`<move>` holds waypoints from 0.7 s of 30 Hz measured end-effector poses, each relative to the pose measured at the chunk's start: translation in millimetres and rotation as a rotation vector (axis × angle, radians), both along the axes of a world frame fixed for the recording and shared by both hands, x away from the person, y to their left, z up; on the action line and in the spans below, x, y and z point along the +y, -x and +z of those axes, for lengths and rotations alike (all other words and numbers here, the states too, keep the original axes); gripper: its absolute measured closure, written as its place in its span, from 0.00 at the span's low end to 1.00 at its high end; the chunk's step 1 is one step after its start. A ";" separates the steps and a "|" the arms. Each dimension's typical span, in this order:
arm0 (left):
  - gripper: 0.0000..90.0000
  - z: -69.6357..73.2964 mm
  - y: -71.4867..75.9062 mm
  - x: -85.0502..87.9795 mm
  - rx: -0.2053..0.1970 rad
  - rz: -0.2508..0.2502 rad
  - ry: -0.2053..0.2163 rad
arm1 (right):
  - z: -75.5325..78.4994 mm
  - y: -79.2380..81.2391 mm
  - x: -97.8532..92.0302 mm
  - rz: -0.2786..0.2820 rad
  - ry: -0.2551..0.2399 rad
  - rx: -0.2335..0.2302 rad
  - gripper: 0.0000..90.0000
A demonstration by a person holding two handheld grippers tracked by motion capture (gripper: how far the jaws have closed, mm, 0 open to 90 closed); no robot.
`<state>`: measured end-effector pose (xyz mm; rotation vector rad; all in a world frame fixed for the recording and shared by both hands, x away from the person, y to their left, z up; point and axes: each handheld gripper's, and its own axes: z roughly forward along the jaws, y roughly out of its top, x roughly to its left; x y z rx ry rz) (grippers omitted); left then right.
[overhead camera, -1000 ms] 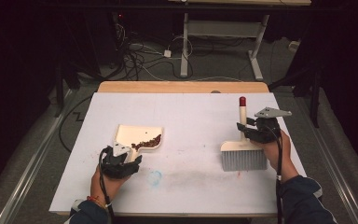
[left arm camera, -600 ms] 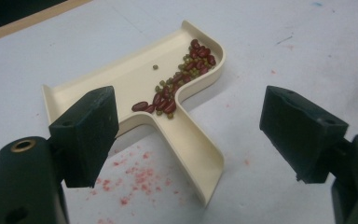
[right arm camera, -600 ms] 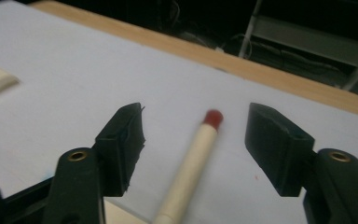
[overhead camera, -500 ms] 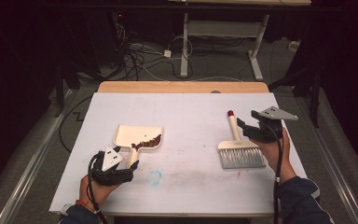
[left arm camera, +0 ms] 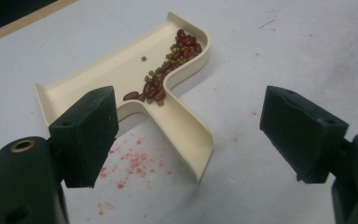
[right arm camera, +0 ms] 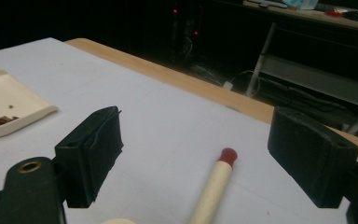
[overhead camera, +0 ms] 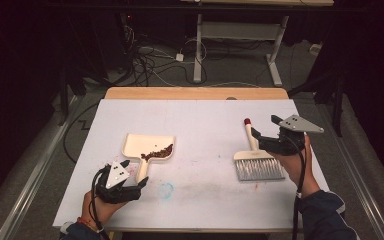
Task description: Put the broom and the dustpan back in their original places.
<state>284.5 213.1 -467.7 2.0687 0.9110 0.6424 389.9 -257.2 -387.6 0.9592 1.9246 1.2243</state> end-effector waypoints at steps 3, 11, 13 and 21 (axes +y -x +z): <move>0.21 -0.3 2.9 -0.4 0.001 -0.017 0.001 | 3.9 5.8 1.5 0.019 -0.020 -0.020 0.19; 0.19 -2.7 6.5 2.0 0.009 -0.020 -0.007 | 6.5 9.8 3.9 0.031 -0.028 -0.023 0.17; 0.19 -3.0 6.9 1.4 0.006 -0.021 -0.007 | 6.4 9.6 4.8 0.034 -0.027 -0.026 0.17; 0.19 -3.1 7.0 0.7 -0.008 -0.015 -0.011 | 5.3 14.4 10.3 0.047 -0.011 -0.026 0.17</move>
